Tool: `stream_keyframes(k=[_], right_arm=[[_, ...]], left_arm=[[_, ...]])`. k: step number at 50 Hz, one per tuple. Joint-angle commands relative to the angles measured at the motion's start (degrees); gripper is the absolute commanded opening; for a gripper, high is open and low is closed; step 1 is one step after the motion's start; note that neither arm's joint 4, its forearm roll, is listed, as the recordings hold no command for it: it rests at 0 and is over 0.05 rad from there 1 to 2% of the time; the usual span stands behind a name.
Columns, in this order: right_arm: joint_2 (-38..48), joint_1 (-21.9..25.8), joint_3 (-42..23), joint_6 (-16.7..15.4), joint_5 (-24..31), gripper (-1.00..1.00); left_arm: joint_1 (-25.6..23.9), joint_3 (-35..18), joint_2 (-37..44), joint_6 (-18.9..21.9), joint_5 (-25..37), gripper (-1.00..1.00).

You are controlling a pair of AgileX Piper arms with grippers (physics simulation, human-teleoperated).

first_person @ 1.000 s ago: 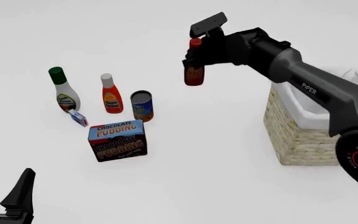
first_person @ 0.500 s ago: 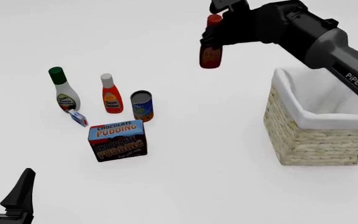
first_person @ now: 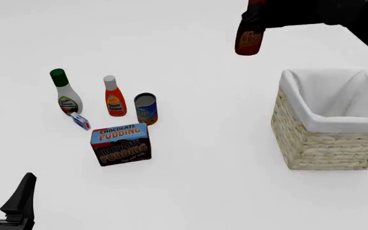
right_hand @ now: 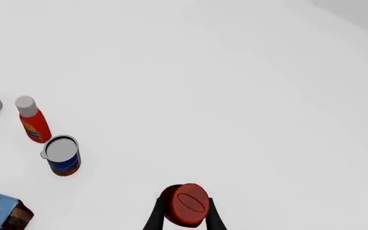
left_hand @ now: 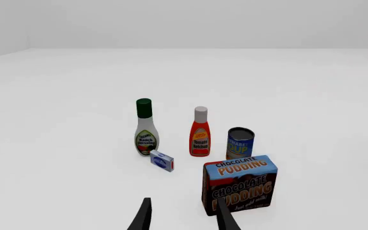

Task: Pick the bbq sauce and place it in the basket.

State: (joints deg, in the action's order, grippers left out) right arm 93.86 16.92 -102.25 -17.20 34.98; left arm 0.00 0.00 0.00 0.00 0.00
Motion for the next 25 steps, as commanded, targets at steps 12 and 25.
stream_keyframes(k=[12,25], right_arm=[[-10.3,-8.1,4.0,-2.4,3.9,-1.00],[-14.1,-13.4,5.5,-3.8,5.6,-1.00]], left_arm=[[0.0,0.0,0.0,0.0,0.0,1.00],[0.0,0.0,0.0,0.0,0.0,1.00]])
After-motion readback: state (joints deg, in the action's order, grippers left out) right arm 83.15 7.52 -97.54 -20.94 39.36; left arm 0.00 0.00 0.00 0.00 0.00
